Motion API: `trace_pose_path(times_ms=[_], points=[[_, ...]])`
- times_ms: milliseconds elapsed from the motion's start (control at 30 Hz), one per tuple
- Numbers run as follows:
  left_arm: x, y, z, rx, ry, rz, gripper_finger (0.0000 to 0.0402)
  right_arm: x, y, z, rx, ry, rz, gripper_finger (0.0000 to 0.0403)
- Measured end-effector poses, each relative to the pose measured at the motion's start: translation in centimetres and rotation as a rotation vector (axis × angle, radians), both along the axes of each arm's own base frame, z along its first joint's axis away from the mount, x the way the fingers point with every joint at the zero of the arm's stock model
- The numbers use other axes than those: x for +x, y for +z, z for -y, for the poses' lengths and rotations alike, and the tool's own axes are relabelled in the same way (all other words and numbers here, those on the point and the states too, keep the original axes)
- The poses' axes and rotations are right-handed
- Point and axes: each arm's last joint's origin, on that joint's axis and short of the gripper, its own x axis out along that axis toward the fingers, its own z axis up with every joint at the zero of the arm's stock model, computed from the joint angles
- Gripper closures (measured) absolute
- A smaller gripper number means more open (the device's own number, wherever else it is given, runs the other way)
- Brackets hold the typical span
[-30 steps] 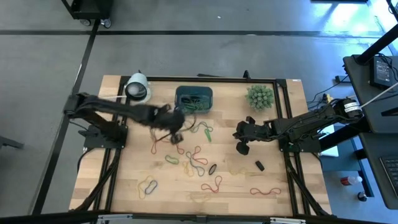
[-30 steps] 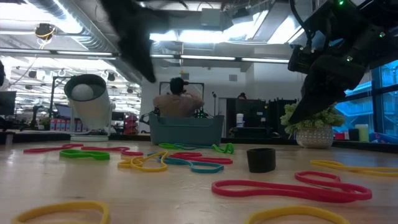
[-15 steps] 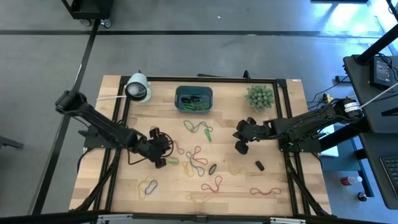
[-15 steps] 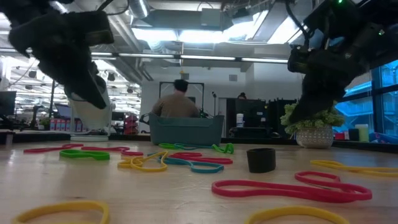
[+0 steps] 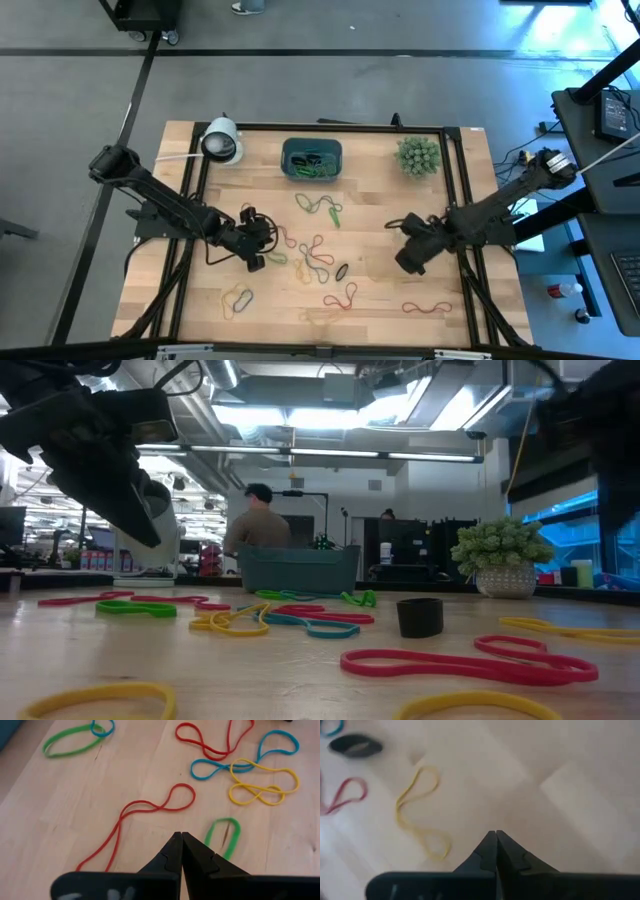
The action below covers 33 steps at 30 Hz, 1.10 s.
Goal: Pick and place rubber bands into bin
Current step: Put the black rubber band into the blue bin
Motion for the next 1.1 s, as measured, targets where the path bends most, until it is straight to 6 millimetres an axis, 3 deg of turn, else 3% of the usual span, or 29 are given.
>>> trace_pose_path(times_ms=[233, 633, 833, 967, 1100], points=[[0.0, 0.0, 0.0, -0.002, 0.000, 0.004, 0.0399, -1.5, -0.6, -1.6, 0.046, -0.023, -0.039, 0.0391], [0.1, 0.0, 0.0, 0.005, 0.007, 0.010, 0.0399, -2.6, -4.0, -1.3, 0.119, -0.067, -0.083, 0.0267], [0.1, 0.0, 0.0, -0.003, 0.020, 0.013, 0.0400, -3.2, -5.8, -1.1, 0.191, -0.076, -0.119, 0.0226], [0.1, 0.0, 0.0, -0.004, 0.022, 0.014, 0.0399, -3.6, -6.7, -0.9, 0.214, -0.064, -0.130, 0.0227], [0.1, 0.1, 0.0, -0.010, 0.029, 0.016, 0.0401, -3.5, -6.8, -1.0, 0.238, -0.022, -0.132, 0.0274]])
